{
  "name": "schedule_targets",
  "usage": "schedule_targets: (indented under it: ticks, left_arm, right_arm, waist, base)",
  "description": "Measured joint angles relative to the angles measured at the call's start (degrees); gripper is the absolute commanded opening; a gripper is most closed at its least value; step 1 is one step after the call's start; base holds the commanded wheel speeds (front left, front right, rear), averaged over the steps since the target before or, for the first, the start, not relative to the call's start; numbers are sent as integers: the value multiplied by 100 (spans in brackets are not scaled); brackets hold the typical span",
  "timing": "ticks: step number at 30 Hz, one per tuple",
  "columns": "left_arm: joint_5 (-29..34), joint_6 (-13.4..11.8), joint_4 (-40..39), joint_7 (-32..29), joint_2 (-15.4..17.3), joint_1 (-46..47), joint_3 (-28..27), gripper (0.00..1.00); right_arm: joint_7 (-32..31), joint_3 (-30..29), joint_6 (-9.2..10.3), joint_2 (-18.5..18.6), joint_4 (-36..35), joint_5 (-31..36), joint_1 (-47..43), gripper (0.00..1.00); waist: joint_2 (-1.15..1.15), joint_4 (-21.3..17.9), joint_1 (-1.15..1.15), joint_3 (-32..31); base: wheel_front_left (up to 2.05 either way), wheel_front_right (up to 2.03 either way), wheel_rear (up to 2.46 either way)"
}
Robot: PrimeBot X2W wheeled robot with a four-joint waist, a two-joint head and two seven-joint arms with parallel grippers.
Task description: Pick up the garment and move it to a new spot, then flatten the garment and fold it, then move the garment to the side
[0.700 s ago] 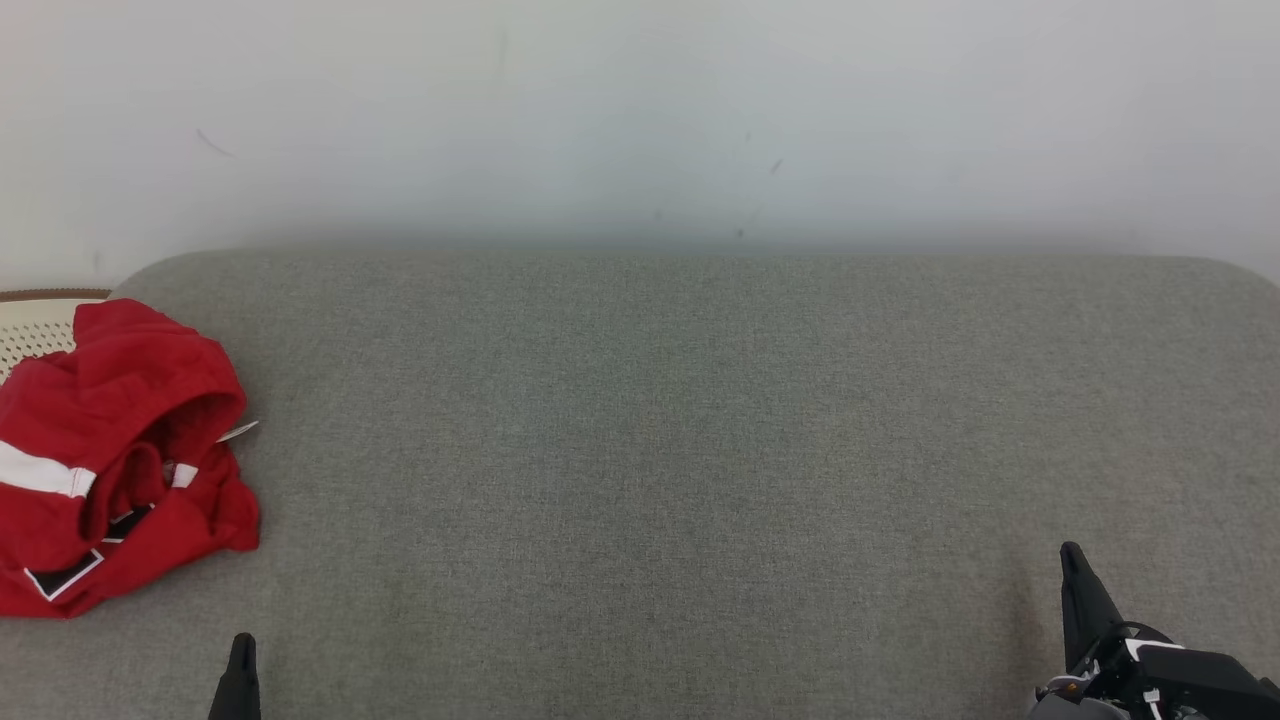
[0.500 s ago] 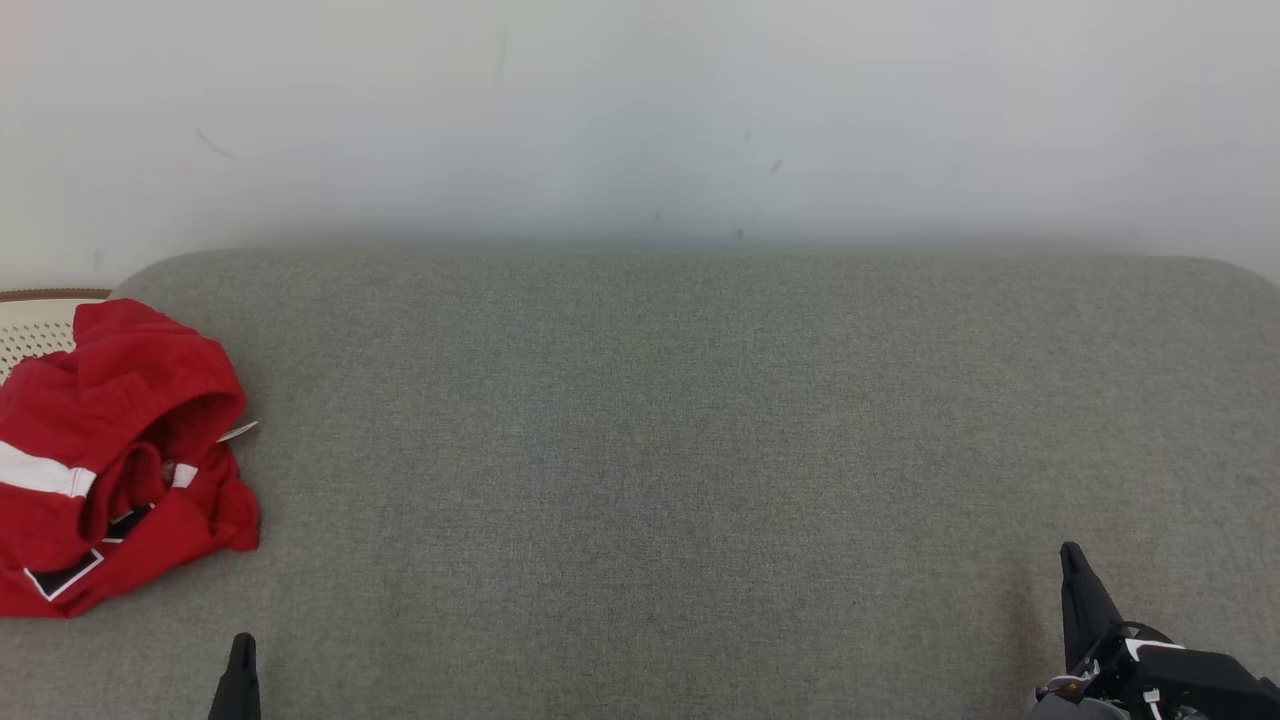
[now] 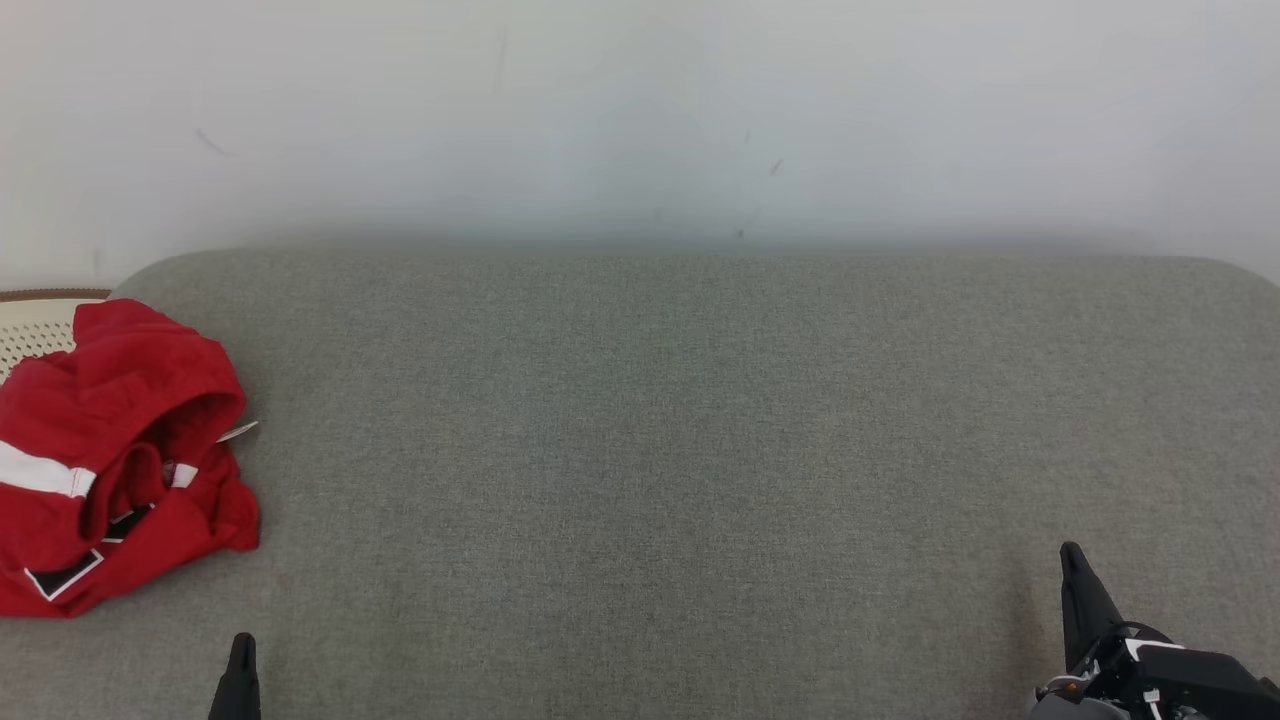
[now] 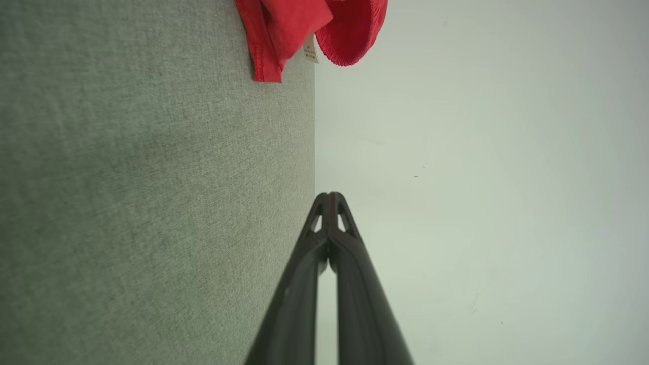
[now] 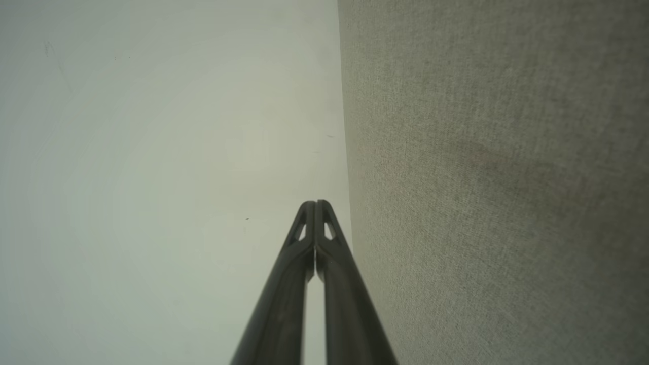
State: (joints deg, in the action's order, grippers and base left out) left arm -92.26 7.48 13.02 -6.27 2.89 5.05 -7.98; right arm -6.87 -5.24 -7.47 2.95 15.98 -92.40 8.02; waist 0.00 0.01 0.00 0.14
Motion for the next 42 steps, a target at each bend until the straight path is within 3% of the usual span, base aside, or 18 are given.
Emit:
schedule_targets:
  ticks: [36, 37, 42]
  left_arm:
    - [-1, 0, 0, 0, -1, 0, 0, 0]
    - [-1, 0, 0, 0, -1, 0, 0, 100]
    - [0, -4, 177, 3, -37, -113, 13, 100]
  right_arm:
    - [1, 0, 0, 0, 1, 0, 1, 0]
    - [1, 0, 0, 0, 0, 0, 1, 100]
    - [2, 3, 0, -16, 189, 0, -181, 100]
  waist:
    - [0, 0, 0, 0]
    - [0, 0, 0, 0]
    - [0, 0, 0, 0]
  base:
    - [0, 0, 0]
    - [0, 0, 0]
    - [0, 0, 0]
